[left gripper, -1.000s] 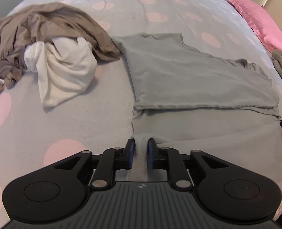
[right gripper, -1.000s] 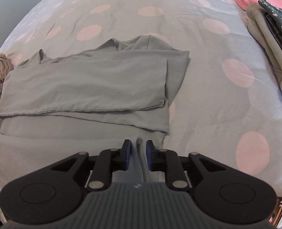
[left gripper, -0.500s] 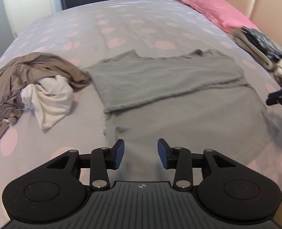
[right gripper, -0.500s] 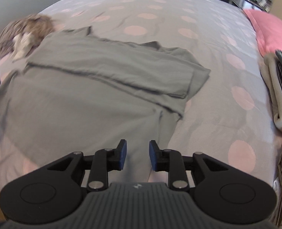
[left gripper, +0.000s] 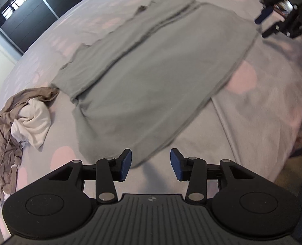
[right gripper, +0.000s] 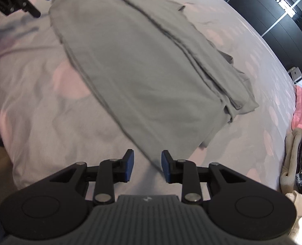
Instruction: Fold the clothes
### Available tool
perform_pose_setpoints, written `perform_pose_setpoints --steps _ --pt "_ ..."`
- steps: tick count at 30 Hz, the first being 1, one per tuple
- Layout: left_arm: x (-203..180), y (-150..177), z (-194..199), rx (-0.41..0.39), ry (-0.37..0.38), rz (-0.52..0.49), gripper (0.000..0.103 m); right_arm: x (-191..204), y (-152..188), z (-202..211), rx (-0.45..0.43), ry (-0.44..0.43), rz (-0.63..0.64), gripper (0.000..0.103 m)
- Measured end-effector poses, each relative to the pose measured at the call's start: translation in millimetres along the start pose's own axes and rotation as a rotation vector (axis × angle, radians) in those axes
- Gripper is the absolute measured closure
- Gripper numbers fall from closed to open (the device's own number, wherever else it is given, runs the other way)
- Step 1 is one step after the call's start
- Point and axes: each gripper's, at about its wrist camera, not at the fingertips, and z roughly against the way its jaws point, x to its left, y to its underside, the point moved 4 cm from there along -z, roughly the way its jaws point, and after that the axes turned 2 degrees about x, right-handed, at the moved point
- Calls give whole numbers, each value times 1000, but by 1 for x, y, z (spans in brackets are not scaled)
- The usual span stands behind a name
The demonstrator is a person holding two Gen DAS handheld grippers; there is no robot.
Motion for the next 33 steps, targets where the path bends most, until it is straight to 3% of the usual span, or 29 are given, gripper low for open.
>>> perform_pose_setpoints --steps 3,5,15,22,27,33 --pt "-8 5 -5 -5 -41 -62 61 6 8 1 -3 36 48 61" --pt "-11 11 -10 -3 -97 -110 56 10 13 -1 0 60 77 61" --pt "-27 28 -31 1 -359 -374 55 38 27 -10 -17 221 314 59" --pt "-37 27 -47 -23 -435 -508 56 43 19 -24 -39 301 420 58" --pt "-32 22 -59 -39 -439 -510 56 42 14 -29 -61 329 442 60" --pt "-34 18 -62 -41 -443 -503 74 43 13 -33 -101 375 465 66"
